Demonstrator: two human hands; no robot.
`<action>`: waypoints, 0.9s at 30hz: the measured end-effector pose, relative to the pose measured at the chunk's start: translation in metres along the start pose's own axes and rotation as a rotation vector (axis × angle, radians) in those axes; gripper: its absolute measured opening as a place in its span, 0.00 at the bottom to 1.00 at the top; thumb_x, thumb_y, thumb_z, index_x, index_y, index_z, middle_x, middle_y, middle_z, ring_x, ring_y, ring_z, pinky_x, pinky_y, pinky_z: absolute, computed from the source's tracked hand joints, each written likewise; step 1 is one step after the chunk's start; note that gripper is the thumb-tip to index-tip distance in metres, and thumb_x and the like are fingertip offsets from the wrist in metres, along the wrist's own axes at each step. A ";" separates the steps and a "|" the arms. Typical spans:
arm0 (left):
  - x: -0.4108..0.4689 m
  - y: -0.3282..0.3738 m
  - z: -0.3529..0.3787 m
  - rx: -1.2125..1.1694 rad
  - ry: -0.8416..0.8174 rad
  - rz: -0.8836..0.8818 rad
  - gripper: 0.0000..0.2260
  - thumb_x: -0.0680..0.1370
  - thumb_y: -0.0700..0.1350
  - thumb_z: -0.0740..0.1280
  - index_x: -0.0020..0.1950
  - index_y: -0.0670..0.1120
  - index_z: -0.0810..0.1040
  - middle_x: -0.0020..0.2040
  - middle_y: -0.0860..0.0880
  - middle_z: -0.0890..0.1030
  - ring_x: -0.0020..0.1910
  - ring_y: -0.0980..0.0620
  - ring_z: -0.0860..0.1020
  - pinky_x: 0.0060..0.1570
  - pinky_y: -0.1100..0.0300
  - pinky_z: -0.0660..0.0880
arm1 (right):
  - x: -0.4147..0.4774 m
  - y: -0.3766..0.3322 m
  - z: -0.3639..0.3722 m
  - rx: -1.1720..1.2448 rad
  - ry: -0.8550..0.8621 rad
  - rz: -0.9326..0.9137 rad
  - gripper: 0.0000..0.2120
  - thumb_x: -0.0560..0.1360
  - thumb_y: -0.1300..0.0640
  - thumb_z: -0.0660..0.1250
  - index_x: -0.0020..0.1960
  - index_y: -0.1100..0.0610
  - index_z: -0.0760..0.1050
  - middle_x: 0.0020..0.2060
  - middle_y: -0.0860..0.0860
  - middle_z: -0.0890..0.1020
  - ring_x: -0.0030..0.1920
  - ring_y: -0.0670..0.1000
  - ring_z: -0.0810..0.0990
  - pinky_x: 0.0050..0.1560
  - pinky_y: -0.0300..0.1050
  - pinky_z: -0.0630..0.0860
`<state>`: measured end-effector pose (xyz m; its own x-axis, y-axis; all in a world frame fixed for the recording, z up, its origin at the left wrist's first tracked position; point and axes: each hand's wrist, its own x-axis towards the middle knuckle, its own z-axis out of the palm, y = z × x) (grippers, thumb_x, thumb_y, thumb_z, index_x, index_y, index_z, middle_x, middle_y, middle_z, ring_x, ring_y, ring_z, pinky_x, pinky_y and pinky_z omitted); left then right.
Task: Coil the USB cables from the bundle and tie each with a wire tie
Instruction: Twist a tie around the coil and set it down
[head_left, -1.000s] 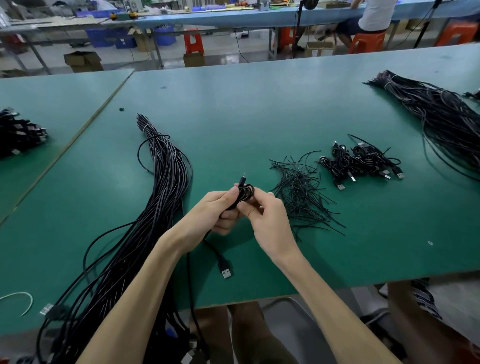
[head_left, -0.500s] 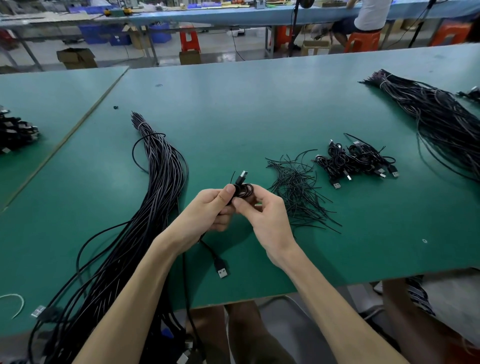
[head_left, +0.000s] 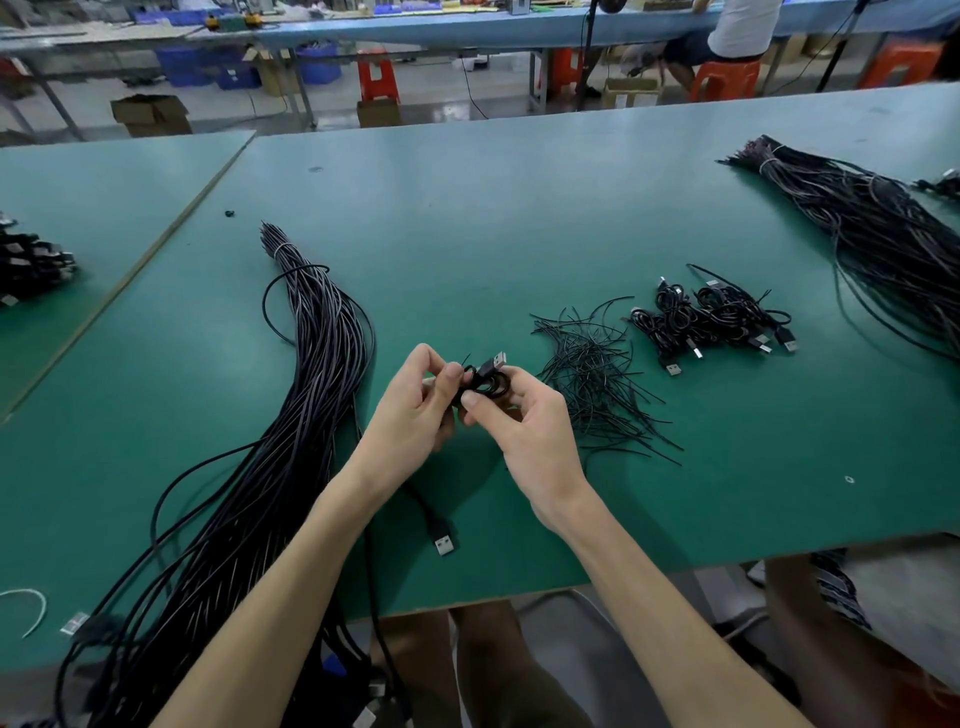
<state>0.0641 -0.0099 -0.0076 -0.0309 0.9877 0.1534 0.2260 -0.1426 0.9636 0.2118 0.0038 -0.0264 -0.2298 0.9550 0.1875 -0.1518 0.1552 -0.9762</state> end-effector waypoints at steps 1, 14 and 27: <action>0.000 -0.001 0.000 0.011 0.007 -0.003 0.10 0.87 0.47 0.58 0.48 0.44 0.65 0.30 0.51 0.78 0.22 0.55 0.64 0.23 0.63 0.61 | 0.000 0.000 0.000 -0.004 0.001 0.000 0.06 0.78 0.64 0.72 0.55 0.58 0.82 0.39 0.49 0.86 0.41 0.46 0.84 0.50 0.37 0.78; -0.003 -0.003 0.002 0.190 0.103 0.079 0.05 0.85 0.53 0.61 0.50 0.56 0.68 0.33 0.55 0.80 0.26 0.51 0.67 0.25 0.58 0.63 | -0.001 -0.005 0.000 -0.022 0.002 0.005 0.06 0.79 0.64 0.71 0.55 0.58 0.81 0.43 0.53 0.86 0.43 0.48 0.84 0.52 0.40 0.79; -0.006 -0.007 0.005 0.316 0.086 0.157 0.08 0.87 0.50 0.57 0.48 0.55 0.66 0.37 0.59 0.80 0.27 0.57 0.64 0.26 0.68 0.63 | -0.004 -0.011 0.000 0.017 -0.002 -0.013 0.09 0.80 0.65 0.69 0.59 0.56 0.76 0.45 0.53 0.87 0.44 0.49 0.86 0.49 0.37 0.78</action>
<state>0.0679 -0.0148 -0.0165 -0.0504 0.9444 0.3249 0.5239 -0.2520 0.8137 0.2142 -0.0017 -0.0167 -0.2300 0.9523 0.2007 -0.1714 0.1634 -0.9716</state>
